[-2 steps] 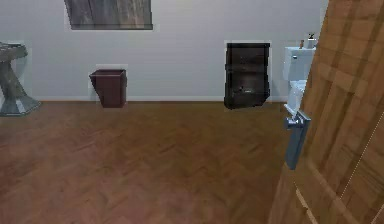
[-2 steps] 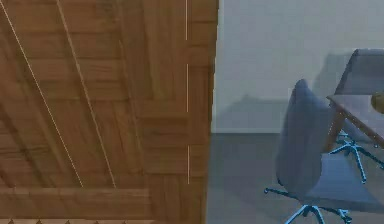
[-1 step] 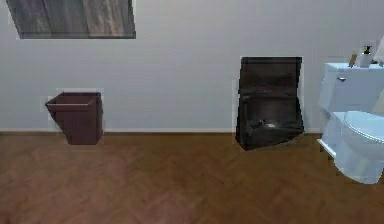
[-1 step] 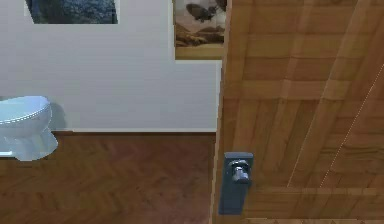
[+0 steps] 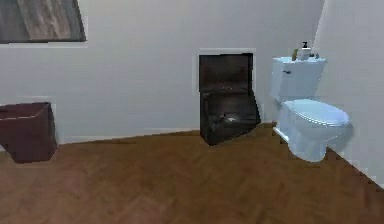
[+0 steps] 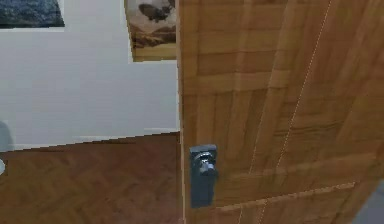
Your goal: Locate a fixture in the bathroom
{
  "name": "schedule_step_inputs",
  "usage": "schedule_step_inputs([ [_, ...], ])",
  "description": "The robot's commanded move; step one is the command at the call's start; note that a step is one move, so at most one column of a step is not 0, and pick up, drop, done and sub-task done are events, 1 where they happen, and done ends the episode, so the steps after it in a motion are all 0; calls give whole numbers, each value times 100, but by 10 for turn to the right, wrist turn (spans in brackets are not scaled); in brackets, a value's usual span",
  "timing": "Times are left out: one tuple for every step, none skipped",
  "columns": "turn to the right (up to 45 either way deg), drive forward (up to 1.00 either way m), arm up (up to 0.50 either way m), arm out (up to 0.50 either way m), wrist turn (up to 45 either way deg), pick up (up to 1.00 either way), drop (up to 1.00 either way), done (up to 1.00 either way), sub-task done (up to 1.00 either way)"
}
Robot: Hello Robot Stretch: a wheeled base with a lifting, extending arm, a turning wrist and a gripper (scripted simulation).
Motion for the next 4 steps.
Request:
schedule_step_inputs([
  [0, 100, 0, 0, 0, 0, 0, 0, 0],
  [180, 0, 0, 0, 0, 0, 0, 0, 0],
  [0, 5, 0, 0, 0, 0, 0, 0, 0],
  [0, 0, 0, 0, 0, 0, 0, 100, 0],
])
